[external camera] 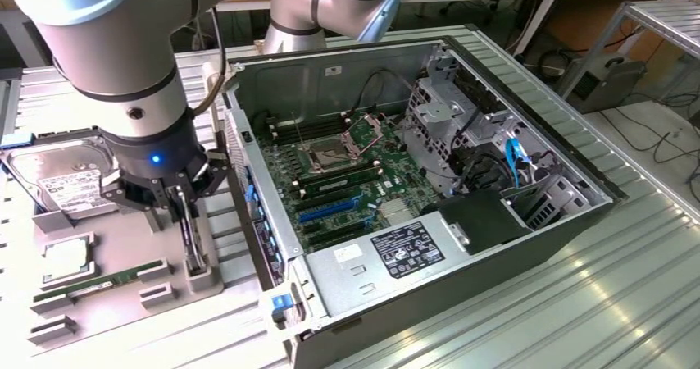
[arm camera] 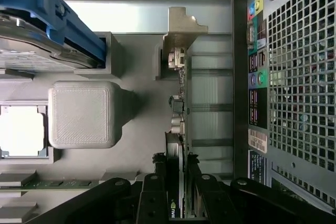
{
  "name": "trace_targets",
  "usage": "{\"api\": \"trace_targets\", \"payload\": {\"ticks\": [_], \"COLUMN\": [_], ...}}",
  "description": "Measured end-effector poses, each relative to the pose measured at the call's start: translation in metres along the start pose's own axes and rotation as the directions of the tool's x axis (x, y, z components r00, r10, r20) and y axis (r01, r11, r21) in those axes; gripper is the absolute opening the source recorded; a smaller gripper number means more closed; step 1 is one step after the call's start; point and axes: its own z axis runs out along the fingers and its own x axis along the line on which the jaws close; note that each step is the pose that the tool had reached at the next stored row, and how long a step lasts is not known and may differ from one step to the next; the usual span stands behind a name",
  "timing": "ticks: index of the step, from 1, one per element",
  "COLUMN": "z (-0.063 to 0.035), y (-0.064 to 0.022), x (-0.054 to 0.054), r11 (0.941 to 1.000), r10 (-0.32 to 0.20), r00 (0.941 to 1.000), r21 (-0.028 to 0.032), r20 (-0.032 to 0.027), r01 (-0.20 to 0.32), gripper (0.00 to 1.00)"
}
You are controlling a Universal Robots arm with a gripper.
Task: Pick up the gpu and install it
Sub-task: 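Pick up the gpu and move the gpu toward the slot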
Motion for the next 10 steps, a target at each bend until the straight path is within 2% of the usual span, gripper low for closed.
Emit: {"api": "trace_targets", "payload": {"ticks": [6, 10], "z": [-0.0171, -0.0331], "y": [0.0008, 0.0016], "x": [-0.001, -0.001], "r11": [1.0, 1.0], "r10": [0.0, 0.0], "r00": [1.0, 1.0], "r21": [0.0001, 0.0], "r20": [0.0, 0.0001], "r01": [0.0, 0.0], "gripper": [0.26, 0.26]}}
